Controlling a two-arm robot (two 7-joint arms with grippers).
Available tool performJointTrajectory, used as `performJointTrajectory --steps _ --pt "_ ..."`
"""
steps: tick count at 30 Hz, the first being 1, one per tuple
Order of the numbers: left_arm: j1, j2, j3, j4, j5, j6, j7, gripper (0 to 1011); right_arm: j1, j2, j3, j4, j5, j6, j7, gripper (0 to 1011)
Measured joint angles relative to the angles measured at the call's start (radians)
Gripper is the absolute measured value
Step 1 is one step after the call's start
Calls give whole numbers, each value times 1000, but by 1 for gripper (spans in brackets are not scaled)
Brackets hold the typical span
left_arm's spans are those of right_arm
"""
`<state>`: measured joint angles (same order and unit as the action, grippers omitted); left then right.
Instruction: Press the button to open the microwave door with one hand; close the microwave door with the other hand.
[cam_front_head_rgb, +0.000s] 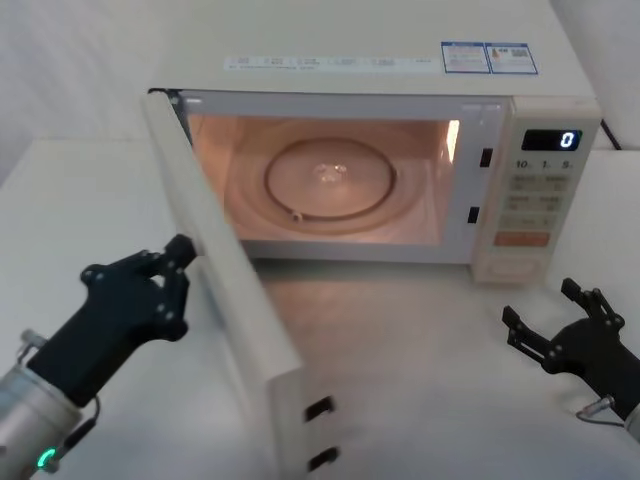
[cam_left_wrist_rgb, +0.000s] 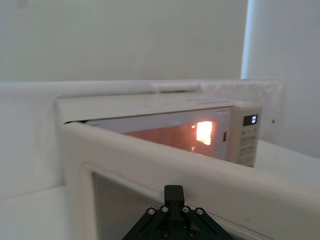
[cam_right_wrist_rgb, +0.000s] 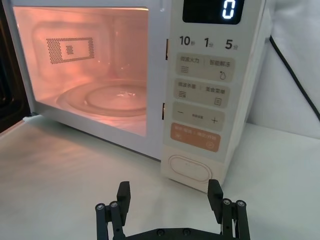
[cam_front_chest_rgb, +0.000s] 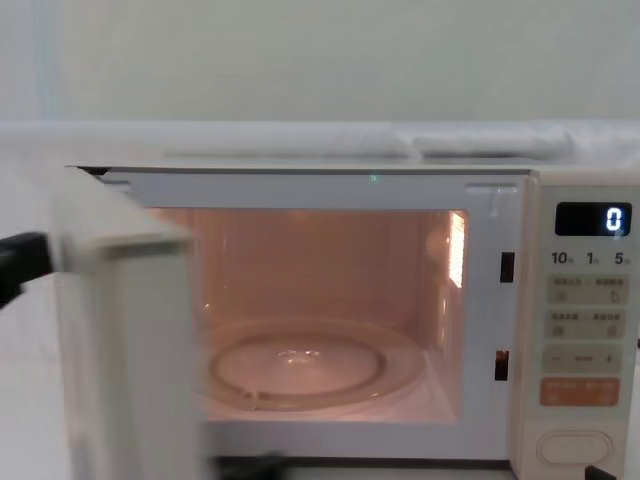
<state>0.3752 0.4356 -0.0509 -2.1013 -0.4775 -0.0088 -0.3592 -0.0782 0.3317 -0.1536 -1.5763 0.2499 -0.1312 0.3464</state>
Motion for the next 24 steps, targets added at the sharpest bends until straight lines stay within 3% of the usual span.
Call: performJointTrajectory --steps 2,12,24 --pt "-41 4 36 12 -2 9 0 0 0 0 0 0 0 0 0 1000" --pt "-165 1 139 37 39 29 35 0 0 0 0 0 0 0 0 1000" --pt "-320 -28 245 82 120 170 124 0 0 0 0 0 0 0 0 1000"
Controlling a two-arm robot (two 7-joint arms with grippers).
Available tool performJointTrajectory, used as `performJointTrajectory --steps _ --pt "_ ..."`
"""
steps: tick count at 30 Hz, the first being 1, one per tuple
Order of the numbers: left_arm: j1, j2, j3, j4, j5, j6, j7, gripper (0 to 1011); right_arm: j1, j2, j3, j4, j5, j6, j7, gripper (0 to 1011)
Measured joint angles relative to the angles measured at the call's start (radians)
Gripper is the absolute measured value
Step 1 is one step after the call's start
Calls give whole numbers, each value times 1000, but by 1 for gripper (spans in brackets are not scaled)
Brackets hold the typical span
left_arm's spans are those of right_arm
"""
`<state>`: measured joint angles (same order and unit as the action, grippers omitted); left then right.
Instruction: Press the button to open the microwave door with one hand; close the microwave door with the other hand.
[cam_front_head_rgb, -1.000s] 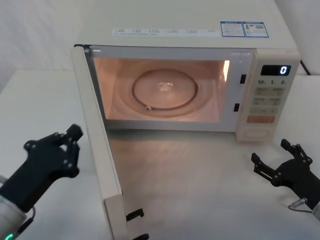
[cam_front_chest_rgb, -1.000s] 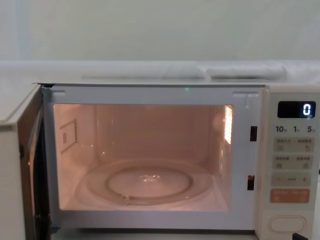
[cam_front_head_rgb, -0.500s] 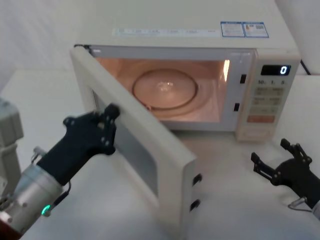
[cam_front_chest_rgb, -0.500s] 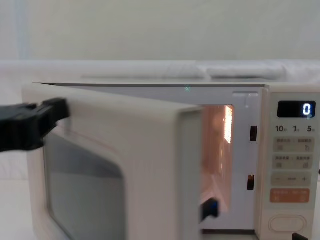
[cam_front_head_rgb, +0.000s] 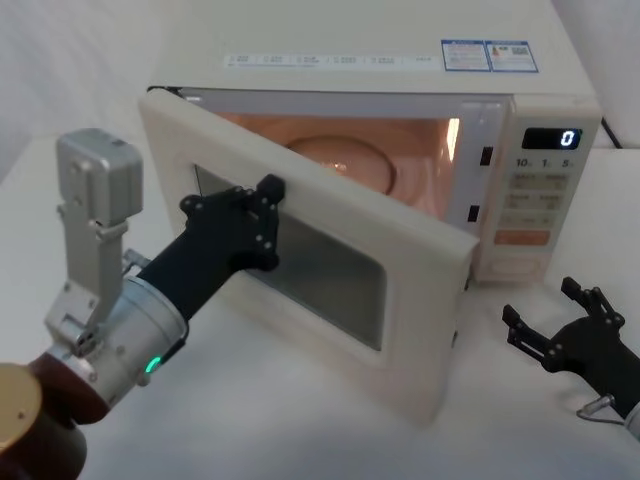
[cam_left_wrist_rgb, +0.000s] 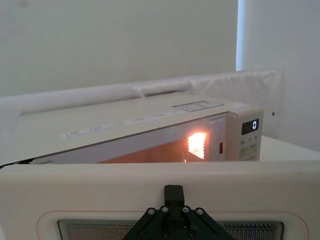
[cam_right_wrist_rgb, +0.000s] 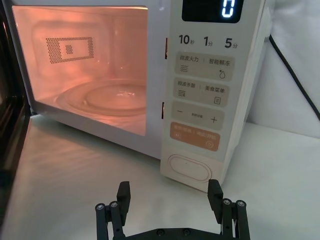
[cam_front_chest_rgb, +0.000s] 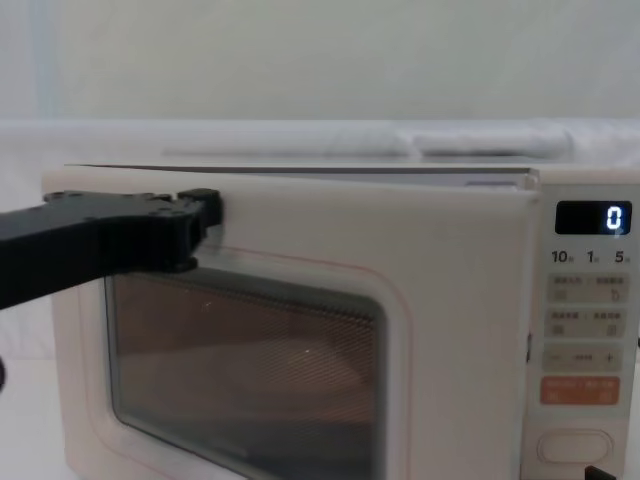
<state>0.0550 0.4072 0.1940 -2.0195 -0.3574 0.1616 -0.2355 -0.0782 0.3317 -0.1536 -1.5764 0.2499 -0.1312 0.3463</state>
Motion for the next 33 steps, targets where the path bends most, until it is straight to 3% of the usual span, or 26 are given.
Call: performJointTrajectory --steps 14,22,33 --pt "-95 -29 42 59 62 23 18 0 0 0 0 0 0 0 0 1000" --pt "-167 -74 91 136 125 32 22 0 0 0 0 0 0 0 0 1000" --pt "-208 -117 108 201 158 12 14 0 0 0 0 0 0 0 0 1000"
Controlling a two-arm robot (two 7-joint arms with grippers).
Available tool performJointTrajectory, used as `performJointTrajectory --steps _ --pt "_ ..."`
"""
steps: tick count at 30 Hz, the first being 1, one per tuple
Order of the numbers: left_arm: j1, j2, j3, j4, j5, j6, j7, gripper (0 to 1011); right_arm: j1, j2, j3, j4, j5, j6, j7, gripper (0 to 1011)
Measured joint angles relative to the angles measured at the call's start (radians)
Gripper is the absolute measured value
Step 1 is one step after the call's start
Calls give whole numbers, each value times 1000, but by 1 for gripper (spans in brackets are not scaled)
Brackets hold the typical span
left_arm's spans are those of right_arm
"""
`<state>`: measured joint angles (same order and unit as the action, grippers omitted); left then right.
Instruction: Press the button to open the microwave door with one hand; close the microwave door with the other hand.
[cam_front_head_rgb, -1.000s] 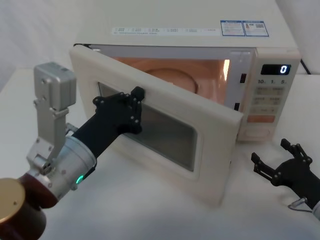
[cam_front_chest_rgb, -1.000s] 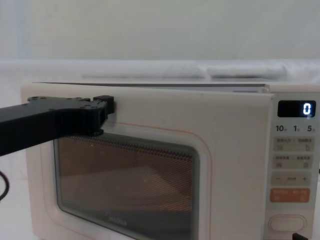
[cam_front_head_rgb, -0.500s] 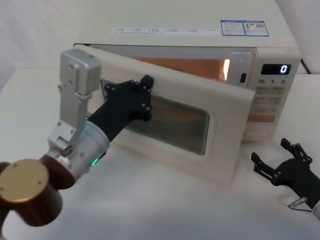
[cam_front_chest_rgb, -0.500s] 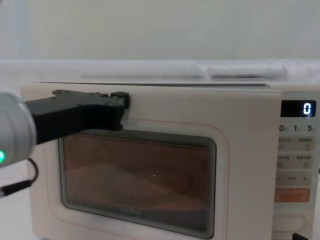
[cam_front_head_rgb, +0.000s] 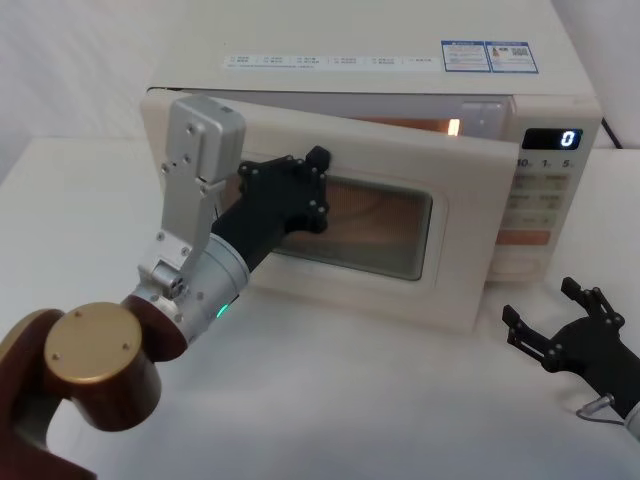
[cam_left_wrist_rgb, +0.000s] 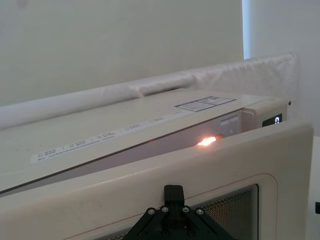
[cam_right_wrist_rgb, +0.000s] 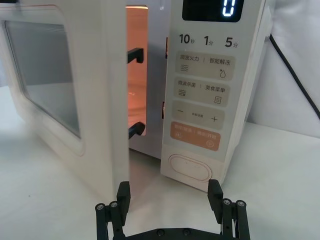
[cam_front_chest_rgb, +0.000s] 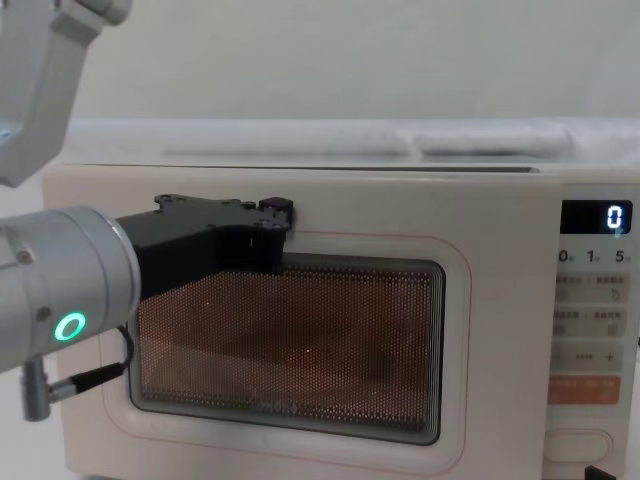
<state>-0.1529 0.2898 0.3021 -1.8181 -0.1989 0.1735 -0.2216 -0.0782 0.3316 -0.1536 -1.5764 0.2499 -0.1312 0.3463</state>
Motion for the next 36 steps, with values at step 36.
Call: performJointTrajectory --steps 36 --pt "-70 -84 0 146 36 -43 -6 0 0 0 0 0 0 0 0 1000"
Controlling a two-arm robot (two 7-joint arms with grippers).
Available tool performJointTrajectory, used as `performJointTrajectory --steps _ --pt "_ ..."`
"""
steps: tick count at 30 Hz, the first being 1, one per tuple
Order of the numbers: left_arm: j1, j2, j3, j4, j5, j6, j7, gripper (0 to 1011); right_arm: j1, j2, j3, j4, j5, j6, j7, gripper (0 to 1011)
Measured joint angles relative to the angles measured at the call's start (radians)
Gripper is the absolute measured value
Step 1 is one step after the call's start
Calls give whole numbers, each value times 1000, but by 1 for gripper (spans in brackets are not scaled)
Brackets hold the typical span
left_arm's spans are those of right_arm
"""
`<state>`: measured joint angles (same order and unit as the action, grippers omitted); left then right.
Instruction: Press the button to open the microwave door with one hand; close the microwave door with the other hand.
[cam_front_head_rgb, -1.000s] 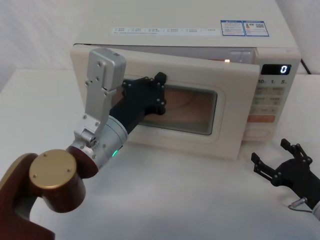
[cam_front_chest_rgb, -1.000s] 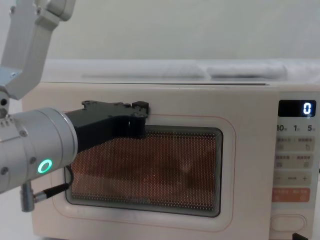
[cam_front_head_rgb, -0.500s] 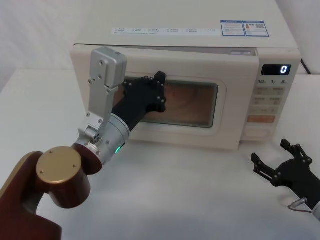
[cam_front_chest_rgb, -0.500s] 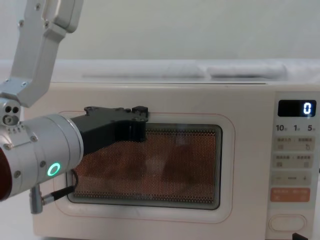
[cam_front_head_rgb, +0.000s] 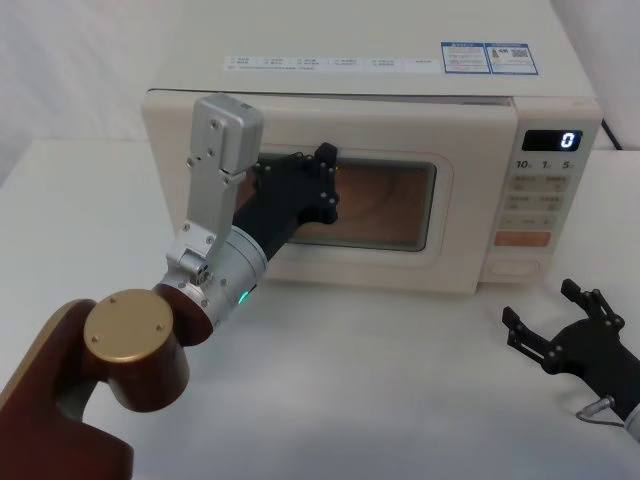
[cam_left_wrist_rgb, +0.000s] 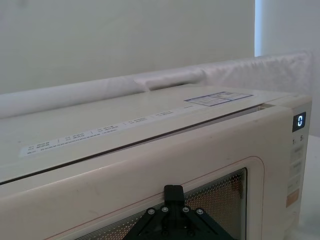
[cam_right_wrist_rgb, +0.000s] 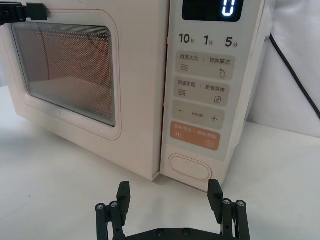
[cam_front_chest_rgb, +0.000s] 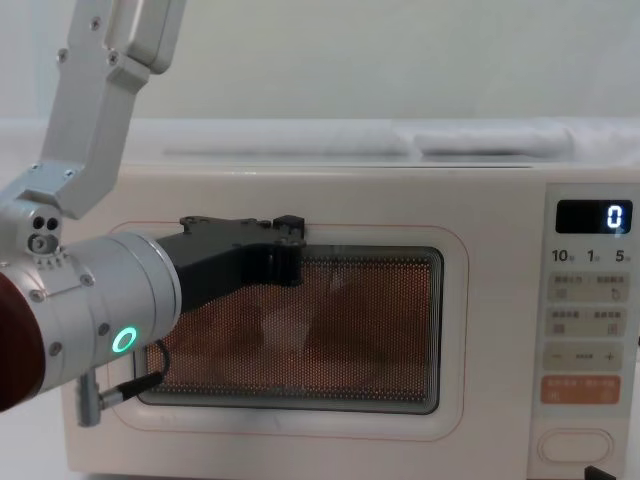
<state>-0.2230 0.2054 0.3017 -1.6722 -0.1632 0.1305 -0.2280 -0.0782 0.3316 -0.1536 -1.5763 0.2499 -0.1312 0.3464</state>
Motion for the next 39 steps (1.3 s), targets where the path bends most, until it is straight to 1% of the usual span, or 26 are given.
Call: performJointTrajectory --steps 17,39 --pt "-12 -11 0 15 6 -1 -4 0 0 0 0 0 0 0 0 1000" --pt "-28 -15 -1 40 5 -4 -9 0 0 0 0 0 0 0 0 1000"
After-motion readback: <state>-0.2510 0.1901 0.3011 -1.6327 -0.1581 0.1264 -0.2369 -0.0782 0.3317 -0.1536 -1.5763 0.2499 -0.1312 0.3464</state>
